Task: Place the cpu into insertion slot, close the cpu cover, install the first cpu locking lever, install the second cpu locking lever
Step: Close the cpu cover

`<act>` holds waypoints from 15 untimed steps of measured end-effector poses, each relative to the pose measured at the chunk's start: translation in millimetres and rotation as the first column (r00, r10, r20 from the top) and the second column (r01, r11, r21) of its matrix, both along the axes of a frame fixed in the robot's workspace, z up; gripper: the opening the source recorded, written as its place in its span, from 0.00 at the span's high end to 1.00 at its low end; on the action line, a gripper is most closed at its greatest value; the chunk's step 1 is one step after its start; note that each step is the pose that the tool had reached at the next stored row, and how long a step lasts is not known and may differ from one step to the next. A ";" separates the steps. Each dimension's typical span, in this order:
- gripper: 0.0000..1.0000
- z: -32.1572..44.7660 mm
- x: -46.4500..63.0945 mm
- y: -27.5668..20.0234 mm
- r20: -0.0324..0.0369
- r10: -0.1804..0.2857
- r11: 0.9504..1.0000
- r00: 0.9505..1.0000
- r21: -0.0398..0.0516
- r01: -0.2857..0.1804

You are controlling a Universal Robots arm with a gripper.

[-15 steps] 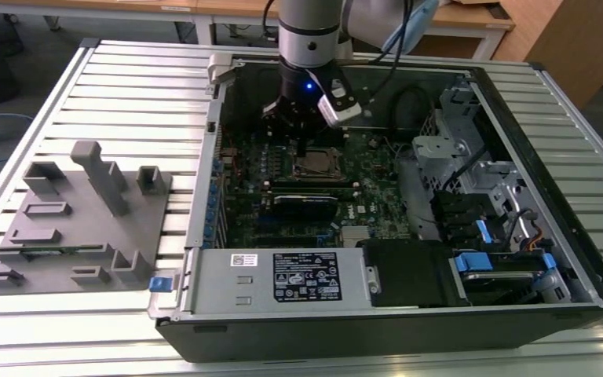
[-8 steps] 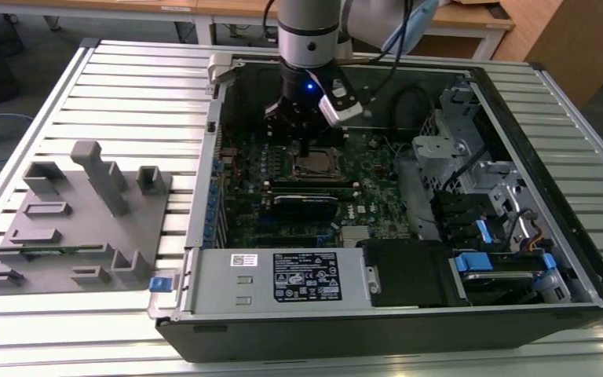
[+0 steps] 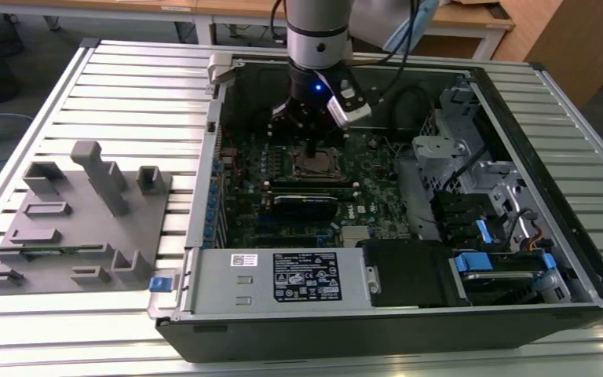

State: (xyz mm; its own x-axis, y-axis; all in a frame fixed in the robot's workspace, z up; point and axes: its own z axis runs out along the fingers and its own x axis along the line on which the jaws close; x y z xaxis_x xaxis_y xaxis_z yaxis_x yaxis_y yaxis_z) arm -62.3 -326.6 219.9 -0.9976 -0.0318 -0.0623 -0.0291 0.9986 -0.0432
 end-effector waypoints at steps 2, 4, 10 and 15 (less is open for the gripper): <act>0.89 -0.2 2.1 -0.2 0.000 -0.003 1.000 1.000 0.000 0.003; 0.89 -0.3 4.3 -0.4 0.000 -0.006 1.000 1.000 0.000 0.006; 0.89 -0.5 12.6 -0.7 0.000 -0.015 1.000 1.000 0.000 0.015; 0.89 -1.0 12.8 -1.6 0.000 -0.042 0.999 0.999 0.000 0.042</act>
State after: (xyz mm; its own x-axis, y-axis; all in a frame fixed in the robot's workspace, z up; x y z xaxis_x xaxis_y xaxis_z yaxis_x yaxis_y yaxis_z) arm -49.5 -328.2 218.9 -0.9980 0.0105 -0.0622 0.0132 0.9990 -0.0433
